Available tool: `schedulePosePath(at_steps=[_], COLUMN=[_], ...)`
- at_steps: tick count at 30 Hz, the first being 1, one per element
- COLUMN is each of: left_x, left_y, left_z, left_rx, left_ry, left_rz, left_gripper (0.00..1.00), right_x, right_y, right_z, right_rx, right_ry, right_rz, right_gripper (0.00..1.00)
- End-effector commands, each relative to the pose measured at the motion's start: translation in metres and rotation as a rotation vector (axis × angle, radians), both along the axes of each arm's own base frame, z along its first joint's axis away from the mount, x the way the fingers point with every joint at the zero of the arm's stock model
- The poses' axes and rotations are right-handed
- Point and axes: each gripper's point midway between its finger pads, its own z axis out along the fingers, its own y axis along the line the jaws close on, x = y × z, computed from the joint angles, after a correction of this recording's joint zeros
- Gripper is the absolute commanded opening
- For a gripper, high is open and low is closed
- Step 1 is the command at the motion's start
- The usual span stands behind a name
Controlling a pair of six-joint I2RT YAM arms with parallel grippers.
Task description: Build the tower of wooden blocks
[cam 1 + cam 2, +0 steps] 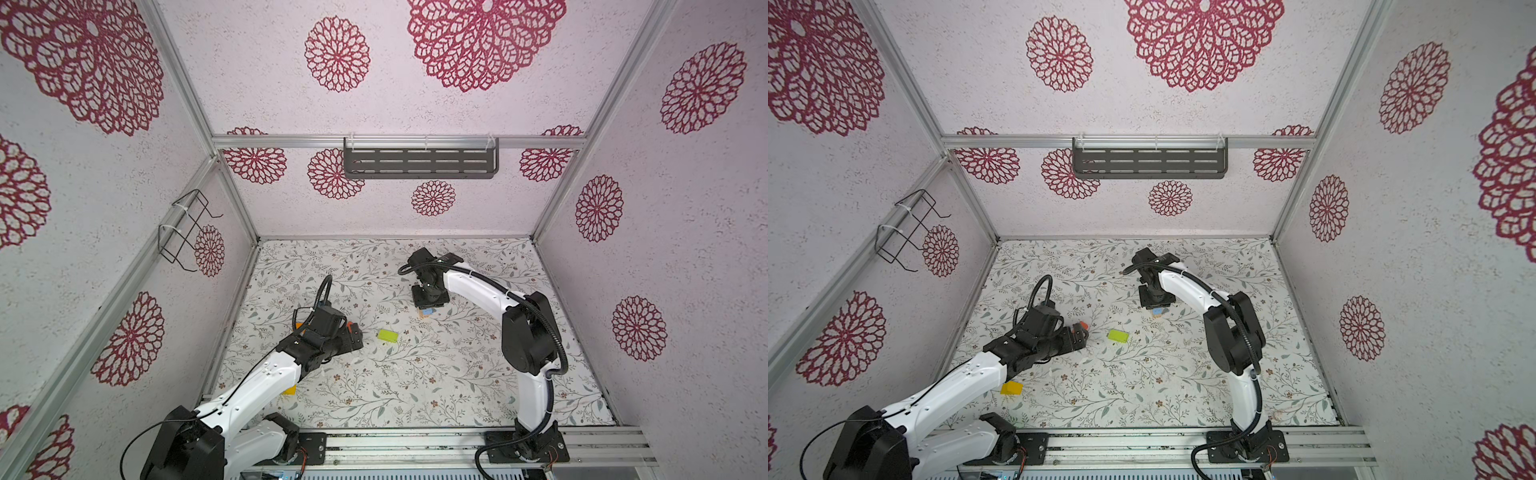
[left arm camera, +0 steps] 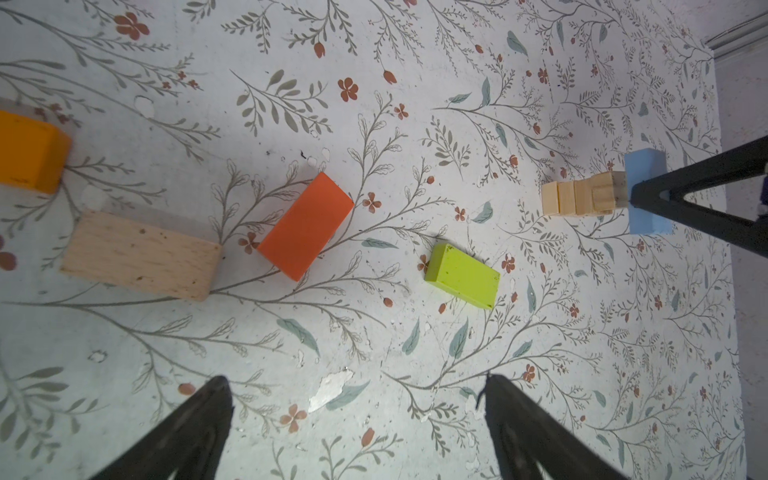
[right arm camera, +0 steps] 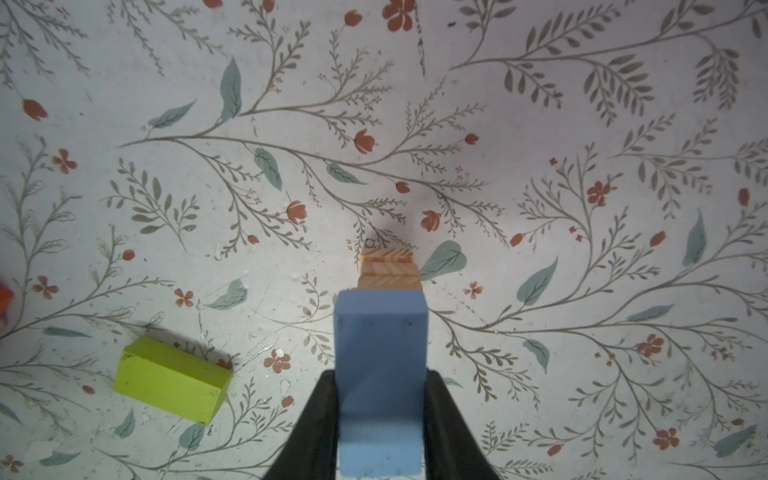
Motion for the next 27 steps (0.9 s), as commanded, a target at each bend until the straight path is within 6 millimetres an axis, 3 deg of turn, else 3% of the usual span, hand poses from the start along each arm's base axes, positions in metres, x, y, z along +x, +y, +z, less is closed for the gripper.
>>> schedulePosePath(at_steps=[1, 27], left_x=[0.0014, 0.0025], left_y=[0.0015, 0.0026], left_z=[-0.0024, -0.0038], left_rx=[-0.004, -0.007], left_ry=[-0.012, -0.009], left_rz=[0.001, 0.006], left_gripper=[0.97, 0.97], right_x=[0.0010, 0.0065], right_y=[-0.0004, -0.0009], right_z=[0.0110, 0.0120], right_rx=[-0.012, -0.029], right_ry=[-0.016, -0.028], right_rz=[0.010, 0.013], right_gripper=[0.32, 0.33])
